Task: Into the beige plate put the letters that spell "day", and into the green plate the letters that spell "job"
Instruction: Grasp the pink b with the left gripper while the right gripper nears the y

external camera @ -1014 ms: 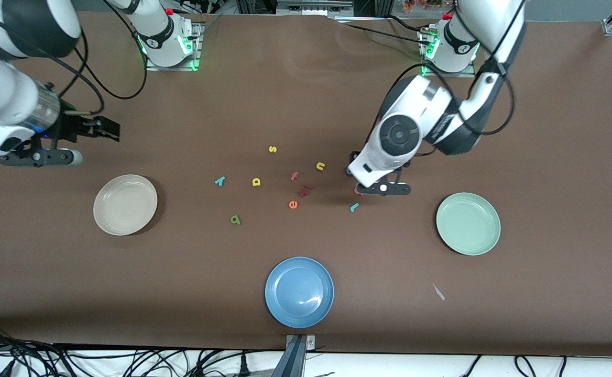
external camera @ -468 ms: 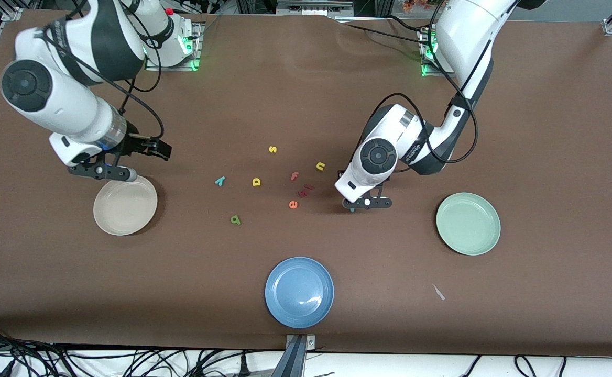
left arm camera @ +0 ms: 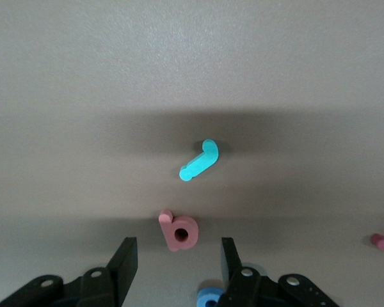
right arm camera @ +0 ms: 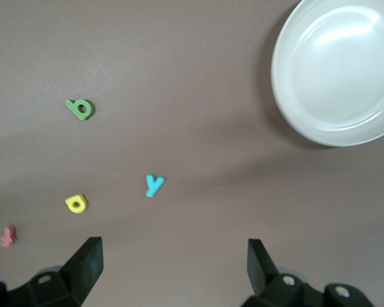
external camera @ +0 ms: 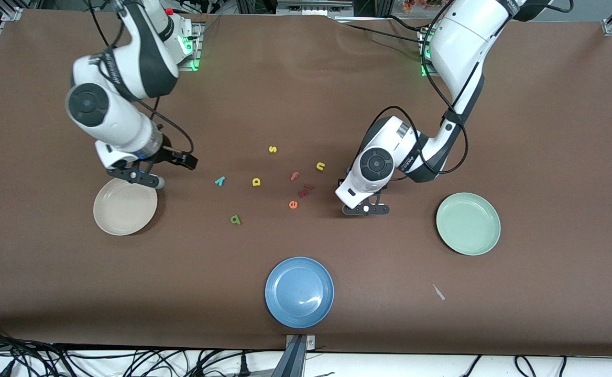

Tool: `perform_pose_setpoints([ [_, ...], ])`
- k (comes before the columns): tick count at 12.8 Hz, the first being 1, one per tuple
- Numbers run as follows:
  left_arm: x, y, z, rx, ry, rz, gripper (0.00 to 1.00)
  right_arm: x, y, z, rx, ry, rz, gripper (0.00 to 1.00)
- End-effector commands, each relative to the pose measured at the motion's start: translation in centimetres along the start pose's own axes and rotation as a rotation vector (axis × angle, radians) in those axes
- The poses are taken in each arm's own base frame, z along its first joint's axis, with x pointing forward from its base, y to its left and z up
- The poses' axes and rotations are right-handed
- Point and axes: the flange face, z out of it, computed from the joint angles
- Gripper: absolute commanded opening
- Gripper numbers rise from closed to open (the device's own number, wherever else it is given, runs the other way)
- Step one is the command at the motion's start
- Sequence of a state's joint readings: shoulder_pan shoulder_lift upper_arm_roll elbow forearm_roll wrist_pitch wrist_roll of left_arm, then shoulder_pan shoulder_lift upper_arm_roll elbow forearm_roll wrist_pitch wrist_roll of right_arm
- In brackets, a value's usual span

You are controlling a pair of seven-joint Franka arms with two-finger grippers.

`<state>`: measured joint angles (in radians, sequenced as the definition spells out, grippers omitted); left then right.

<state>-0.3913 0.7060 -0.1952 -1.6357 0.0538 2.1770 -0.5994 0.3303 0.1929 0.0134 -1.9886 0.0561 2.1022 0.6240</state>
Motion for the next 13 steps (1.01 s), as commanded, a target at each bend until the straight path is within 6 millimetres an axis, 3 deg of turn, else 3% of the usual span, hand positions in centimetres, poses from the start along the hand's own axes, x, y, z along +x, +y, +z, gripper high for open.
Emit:
perform_pose_setpoints([
  [1,-0.3,-0.7,0.9,0.006,0.037,0.002,0.6,-1.9,-3.7,4.9,0.02,-0.003,0.117,1.0],
  [3,-0.5,-0.7,1.7,-0.001,0.045,0.003,0.59,-3.3,-6.0,7.6,0.016,-0.004,0.184,1.0],
  [6,-0.9,-1.3,3.2,-0.023,0.068,0.0,0.5,-4.5,-5.7,12.0,0.048,0.033,0.22,1.0],
  [9,-0.8,-1.4,2.9,-0.023,0.07,0.003,0.1,-5.2,-4.6,15.0,0.092,0.079,0.223,1.0],
  [10,-0.7,-1.6,2.6,-0.02,0.07,0.003,0.04,-5.2,-4.5,16.0,0.085,0.075,0.222,1.0],
  [13,-0.5,-2.2,0.4,-0.009,0.065,-0.009,0.02,-4.9,-4.2,18.0,0.093,0.087,0.223,1.0],
])
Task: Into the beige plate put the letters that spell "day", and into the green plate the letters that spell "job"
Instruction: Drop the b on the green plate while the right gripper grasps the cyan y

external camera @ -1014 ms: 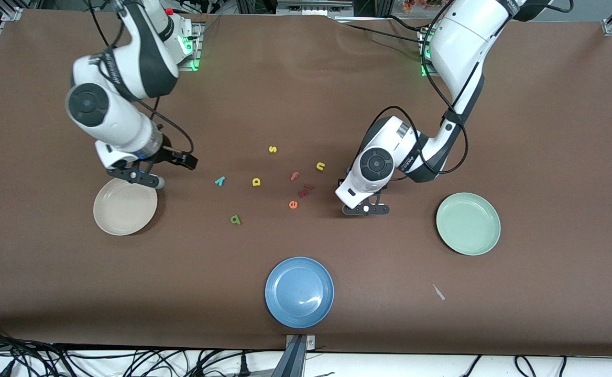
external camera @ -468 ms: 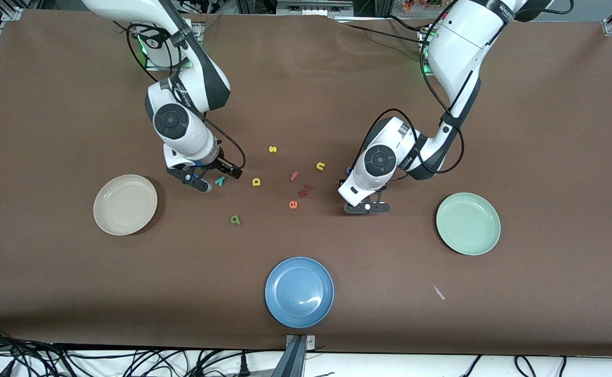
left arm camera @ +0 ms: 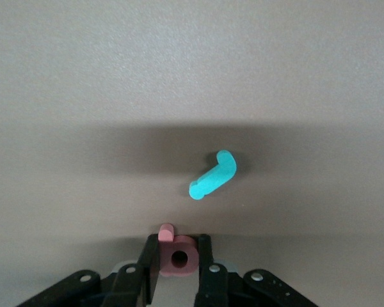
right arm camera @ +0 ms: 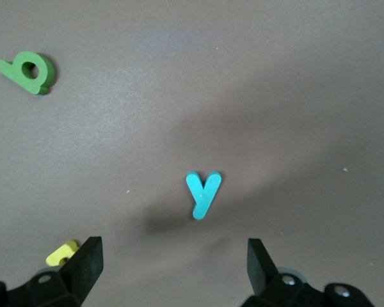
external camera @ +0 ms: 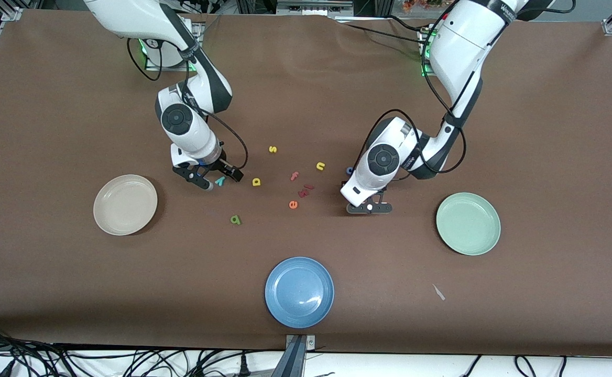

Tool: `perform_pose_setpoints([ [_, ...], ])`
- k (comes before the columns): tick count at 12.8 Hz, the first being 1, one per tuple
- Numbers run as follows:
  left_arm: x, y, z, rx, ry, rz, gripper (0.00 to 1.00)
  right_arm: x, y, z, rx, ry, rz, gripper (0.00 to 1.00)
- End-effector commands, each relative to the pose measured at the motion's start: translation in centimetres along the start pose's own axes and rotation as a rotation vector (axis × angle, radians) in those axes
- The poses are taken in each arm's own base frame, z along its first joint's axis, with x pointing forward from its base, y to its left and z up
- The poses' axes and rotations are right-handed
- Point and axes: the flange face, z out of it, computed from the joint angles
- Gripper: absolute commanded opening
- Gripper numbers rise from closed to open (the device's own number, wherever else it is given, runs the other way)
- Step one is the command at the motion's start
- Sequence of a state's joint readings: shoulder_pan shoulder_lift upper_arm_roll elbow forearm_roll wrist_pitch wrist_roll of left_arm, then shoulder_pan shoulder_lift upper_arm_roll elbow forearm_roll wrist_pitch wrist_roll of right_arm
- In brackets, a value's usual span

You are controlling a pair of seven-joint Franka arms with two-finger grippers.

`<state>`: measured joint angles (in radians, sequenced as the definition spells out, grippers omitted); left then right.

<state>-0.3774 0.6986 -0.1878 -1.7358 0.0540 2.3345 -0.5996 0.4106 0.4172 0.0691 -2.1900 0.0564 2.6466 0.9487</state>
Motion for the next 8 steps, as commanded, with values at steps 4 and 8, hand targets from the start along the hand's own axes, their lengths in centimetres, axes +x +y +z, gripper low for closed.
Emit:
perform_pose_setpoints([
  [4,3.2,-7.6,-7.4,0.059,-0.031,0.056,0.01,0.9,1.5,2.7,-0.014,0.007,0.017,0.95],
  [8,7.2,-19.3,-9.1,0.145,-0.023,0.201,0.01,1.2,1.7,2.8,-0.017,0.008,0.013,0.67],
])
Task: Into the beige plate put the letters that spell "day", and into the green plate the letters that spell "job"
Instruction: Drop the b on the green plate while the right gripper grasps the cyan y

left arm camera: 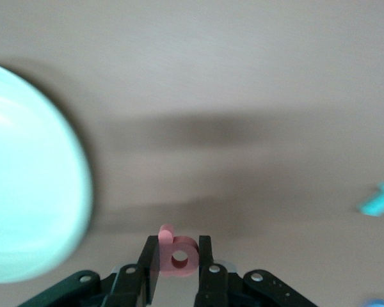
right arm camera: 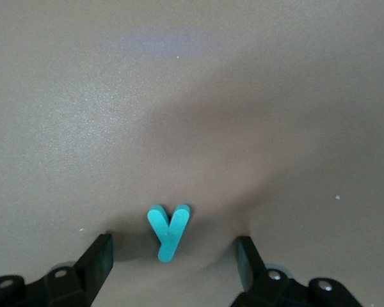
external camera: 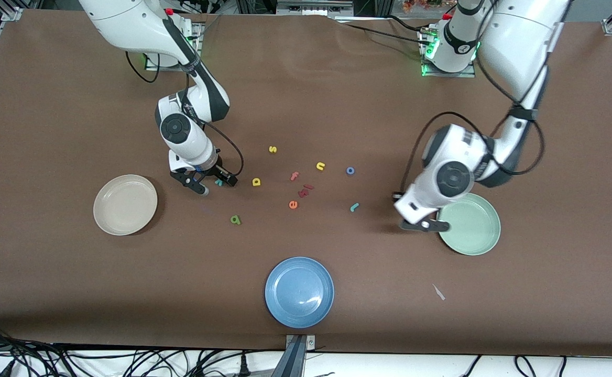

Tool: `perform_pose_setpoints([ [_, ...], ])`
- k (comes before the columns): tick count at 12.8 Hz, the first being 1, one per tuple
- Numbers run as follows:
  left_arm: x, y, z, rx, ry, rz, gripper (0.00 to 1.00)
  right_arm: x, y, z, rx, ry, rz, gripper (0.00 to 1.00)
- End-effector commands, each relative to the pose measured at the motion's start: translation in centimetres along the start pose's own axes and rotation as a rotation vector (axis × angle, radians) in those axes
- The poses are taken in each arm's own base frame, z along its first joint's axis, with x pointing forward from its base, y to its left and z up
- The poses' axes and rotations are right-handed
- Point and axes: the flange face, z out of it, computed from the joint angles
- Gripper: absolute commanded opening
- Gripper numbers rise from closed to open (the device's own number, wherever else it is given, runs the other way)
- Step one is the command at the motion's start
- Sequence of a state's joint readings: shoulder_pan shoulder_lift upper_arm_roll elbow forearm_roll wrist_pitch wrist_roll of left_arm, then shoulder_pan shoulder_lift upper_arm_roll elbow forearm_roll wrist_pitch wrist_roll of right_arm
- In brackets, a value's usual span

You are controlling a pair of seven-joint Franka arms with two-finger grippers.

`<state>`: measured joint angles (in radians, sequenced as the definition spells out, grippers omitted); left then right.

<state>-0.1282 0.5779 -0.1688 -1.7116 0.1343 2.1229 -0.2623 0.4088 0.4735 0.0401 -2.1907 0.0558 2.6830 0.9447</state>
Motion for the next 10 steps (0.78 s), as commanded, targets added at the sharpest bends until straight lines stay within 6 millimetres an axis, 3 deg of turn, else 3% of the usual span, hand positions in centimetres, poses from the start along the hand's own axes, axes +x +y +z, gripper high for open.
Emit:
perform_pose_setpoints([
  [1,0.5,-6.1,-0.1,0.08,-0.002,0.1,0.02,0.1,0.1,0.1,0.007,0.008,-0.022,0.58],
  [3,0.9,-10.0,1.2,0.071,-0.017,0.141,0.02,0.5,0.4,0.1,0.006,0.01,-0.025,0.42],
  [4,1.1,-11.9,2.9,0.06,-0.038,0.139,0.02,0.7,0.6,0.3,0.003,0.01,-0.026,0.35],
  [6,1.3,-13.6,5.5,0.043,-0.042,0.118,0.03,0.8,0.5,0.2,0.004,0.011,-0.026,0.26],
  [7,1.3,-14.0,6.0,0.039,-0.05,0.113,0.1,0.8,0.5,0.2,0.003,0.01,-0.026,0.22],
  [8,1.3,-13.9,6.0,0.04,-0.05,0.112,0.36,0.8,0.5,0.2,0.004,0.011,-0.026,0.19],
  [9,1.3,-13.9,5.9,0.037,-0.049,0.11,0.99,0.8,0.5,0.2,0.003,0.01,-0.026,0.13],
  [10,1.3,-13.8,5.6,0.038,-0.049,0.115,1.0,0.8,0.4,0.2,0.004,0.011,-0.027,0.09],
])
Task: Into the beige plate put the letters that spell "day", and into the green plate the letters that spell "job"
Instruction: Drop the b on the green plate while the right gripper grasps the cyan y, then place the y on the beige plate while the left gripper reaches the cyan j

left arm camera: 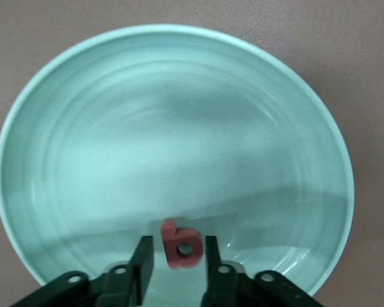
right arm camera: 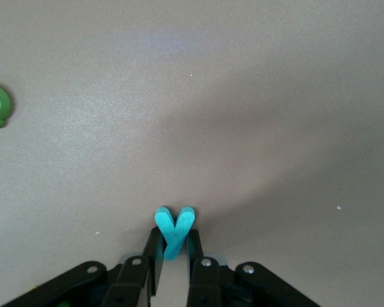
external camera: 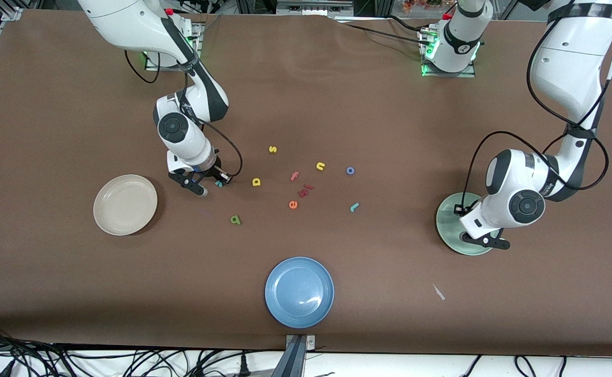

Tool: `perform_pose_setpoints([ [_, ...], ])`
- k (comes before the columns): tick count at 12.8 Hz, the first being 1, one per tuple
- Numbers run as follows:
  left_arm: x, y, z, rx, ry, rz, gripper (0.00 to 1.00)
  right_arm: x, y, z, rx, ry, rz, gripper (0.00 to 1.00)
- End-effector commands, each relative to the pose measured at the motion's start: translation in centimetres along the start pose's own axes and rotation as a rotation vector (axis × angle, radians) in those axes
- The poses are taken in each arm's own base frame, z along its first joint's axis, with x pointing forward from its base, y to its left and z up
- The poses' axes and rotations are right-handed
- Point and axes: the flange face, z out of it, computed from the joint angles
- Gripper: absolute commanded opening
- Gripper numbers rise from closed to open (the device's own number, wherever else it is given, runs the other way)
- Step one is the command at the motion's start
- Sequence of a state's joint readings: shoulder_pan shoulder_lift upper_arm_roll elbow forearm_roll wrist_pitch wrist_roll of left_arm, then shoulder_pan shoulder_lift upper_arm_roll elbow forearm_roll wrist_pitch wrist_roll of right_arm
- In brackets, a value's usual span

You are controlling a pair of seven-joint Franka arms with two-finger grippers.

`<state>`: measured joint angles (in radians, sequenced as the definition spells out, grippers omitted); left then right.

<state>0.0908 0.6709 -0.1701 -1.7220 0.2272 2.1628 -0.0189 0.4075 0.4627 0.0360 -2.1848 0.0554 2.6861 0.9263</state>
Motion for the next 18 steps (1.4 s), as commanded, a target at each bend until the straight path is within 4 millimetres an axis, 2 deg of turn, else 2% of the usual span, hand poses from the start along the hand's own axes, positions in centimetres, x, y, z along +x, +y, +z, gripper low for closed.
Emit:
perform_pose_setpoints([
  [1,0.2,0.5,-1.9,0.019,0.021,0.028,1.0,0.4,0.4,0.8,-0.007,0.0,-0.018,0.04],
  [2,0.1,1.4,-3.6,0.017,0.034,0.035,1.0,0.7,-0.1,0.1,-0.006,0.0,-0.021,0.0],
  [3,-0.2,3.6,-5.3,0.005,0.029,0.062,1.0,0.9,-0.7,-0.7,-0.022,-0.014,-0.024,0.0],
  [4,-0.3,6.7,-7.1,-0.009,0.043,0.103,1.0,1.3,-1.4,-2.1,-0.044,-0.033,-0.03,0.0],
  [6,0.0,11.5,-9.4,-0.032,0.072,0.181,1.0,2.8,-1.6,-4.5,-0.081,-0.056,-0.064,0.0],
  [7,0.0,13.2,-9.5,-0.039,0.077,0.214,1.0,3.9,-0.7,-5.5,-0.093,-0.058,-0.102,0.0],
  [8,-0.1,14.9,-9.3,-0.034,0.074,0.252,1.0,5.5,1.0,-6.6,-0.111,-0.065,-0.164,0.0],
  [9,0.1,18.2,-10.0,-0.027,0.092,0.311,1.0,6.9,2.7,-7.2,-0.133,-0.084,-0.233,0.0],
  [10,0.3,20.8,-9.9,-0.022,0.099,0.353,1.0,8.6,4.3,-8.1,-0.139,-0.085,-0.286,0.0],
  [12,0.4,24.5,-8.1,-0.032,0.088,0.424,1.0,11.4,7.5,-8.5,-0.155,-0.097,-0.401,0.0],
  [13,0.7,26.3,-7.9,-0.036,0.095,0.478,1.0,13.0,9.3,-8.6,-0.163,-0.098,-0.451,0.0],
  [15,1.7,27.5,-7.2,-0.053,0.127,0.543,1.0,15.8,12.5,-8.7,-0.171,-0.096,-0.51,0.0],
  [16,2.3,27.8,-6.6,-0.066,0.17,0.571,0.96,16.9,13.9,-8.2,-0.17,-0.097,-0.523,0.0],
  [17,2.1,29.1,-6.0,-0.066,0.182,0.621,0.86,17.8,14.8,-8.0,-0.166,-0.083,-0.534,0.0],
  [18,1.9,30.1,-5.6,-0.061,0.18,0.648,0.72,18.2,14.9,-7.6,-0.167,-0.077,-0.547,0.0],
])
